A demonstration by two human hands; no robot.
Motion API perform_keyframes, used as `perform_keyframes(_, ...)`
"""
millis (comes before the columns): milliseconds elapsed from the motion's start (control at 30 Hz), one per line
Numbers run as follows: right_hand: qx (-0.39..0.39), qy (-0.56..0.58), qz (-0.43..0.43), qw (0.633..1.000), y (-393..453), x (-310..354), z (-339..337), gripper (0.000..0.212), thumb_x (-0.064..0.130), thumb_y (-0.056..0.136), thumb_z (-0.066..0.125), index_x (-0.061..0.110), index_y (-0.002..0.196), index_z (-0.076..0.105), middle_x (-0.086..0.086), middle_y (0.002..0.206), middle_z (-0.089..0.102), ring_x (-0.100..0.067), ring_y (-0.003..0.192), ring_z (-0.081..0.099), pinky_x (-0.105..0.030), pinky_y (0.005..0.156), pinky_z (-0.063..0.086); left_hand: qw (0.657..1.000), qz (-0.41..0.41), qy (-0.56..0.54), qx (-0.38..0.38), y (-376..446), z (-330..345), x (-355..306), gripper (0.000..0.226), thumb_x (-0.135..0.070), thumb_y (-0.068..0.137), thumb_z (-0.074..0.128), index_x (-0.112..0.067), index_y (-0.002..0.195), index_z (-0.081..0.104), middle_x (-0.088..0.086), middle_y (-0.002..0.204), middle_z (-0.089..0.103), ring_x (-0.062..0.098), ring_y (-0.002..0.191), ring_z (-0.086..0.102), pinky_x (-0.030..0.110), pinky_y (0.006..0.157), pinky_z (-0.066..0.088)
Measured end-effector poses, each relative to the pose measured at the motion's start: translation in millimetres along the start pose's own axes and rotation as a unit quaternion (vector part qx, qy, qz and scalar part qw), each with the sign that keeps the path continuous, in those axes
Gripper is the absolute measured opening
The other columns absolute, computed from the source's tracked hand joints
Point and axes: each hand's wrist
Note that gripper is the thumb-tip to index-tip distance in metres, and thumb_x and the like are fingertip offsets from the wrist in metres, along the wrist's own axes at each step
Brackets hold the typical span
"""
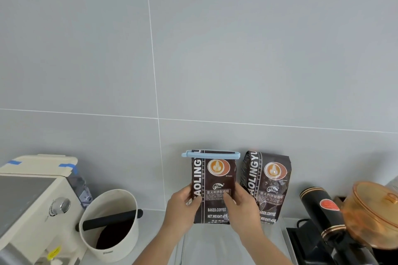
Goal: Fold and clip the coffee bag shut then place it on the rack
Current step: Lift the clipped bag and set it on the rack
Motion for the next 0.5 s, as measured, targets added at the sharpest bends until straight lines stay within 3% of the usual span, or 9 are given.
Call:
perform_keyframes(67, -0.006, -0.003, -0.002, 1.000, -0.4, -2.4, 1.7, 0.038, 0.015, 0.093, 0.058, 0.041, 0.121, 0.063, 0.023, 0.103, 0.075, 0.001, 0.097, 0.069, -0.033, 0.090, 0.057, 1.000, 0.015, 0.007, -0.010, -0.2, 1.7, 3.9, 0.031, -0.011, 0.089, 0.060, -0.031, 0.110, 0.069, -0.016, 0.106, 0.075, 0.000, 0.099, 0.068, 0.026, 0.088, 0.056)
perform_keyframes(167, -0.004, -0.007, 0.007, 1.000, 1.3, -2.5, 1.2, 0.040, 0.011, 0.093, 0.057, 0.046, 0.112, 0.064, 0.030, 0.098, 0.074, 0.005, 0.090, 0.070, -0.033, 0.085, 0.059, 1.000, 0.024, 0.013, -0.011, 4.8, 2.1, 4.5, 0.032, -0.013, 0.089, 0.060, -0.038, 0.108, 0.067, -0.018, 0.106, 0.074, 0.001, 0.099, 0.068, 0.022, 0.083, 0.055)
perform_keyframes(233, -0.001, -0.022, 0.002, 1.000, 2.6, -0.4, -0.1, 0.041, 0.010, 0.093, 0.057, 0.048, 0.107, 0.062, 0.035, 0.091, 0.072, 0.013, 0.085, 0.066, -0.023, 0.080, 0.058, 1.000, 0.020, 0.015, -0.006, 9.2, 2.1, 4.1, 0.029, -0.016, 0.090, 0.060, -0.036, 0.110, 0.067, -0.016, 0.106, 0.074, 0.004, 0.098, 0.069, 0.018, 0.078, 0.055)
perform_keyframes(300, 0.002, -0.040, -0.011, 0.999, 4.4, 1.5, 0.0, 0.037, 0.009, 0.093, 0.055, 0.040, 0.111, 0.062, 0.030, 0.087, 0.071, 0.018, 0.081, 0.062, -0.006, 0.069, 0.050, 0.999, 0.022, 0.022, -0.008, 14.5, 2.2, 5.2, 0.027, -0.017, 0.090, 0.060, -0.032, 0.112, 0.068, -0.014, 0.105, 0.075, 0.005, 0.098, 0.070, 0.018, 0.078, 0.055)
perform_keyframes(333, 0.006, -0.047, -0.013, 0.999, 5.5, 2.6, -0.1, 0.034, 0.010, 0.094, 0.054, 0.037, 0.113, 0.063, 0.026, 0.088, 0.071, 0.018, 0.080, 0.062, -0.003, 0.064, 0.047, 0.999, 0.024, 0.028, -0.009, 16.8, 2.3, 5.2, 0.027, -0.016, 0.090, 0.060, -0.031, 0.110, 0.069, -0.014, 0.105, 0.075, 0.005, 0.097, 0.070, 0.020, 0.079, 0.055)
perform_keyframes(500, 0.014, -0.053, -0.001, 0.999, 7.6, 1.6, 2.2, 0.036, 0.014, 0.095, 0.052, 0.033, 0.125, 0.061, 0.015, 0.106, 0.073, 0.002, 0.094, 0.064, -0.012, 0.071, 0.044, 0.999, 0.024, 0.030, -0.007, 22.0, 4.3, 10.2, 0.023, -0.017, 0.091, 0.058, -0.030, 0.107, 0.068, -0.011, 0.104, 0.075, 0.006, 0.096, 0.070, 0.021, 0.078, 0.056)
Point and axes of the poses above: each hand's wrist, its own y-axis towards the middle knuckle, its own z-axis out of the palm, x = y × z
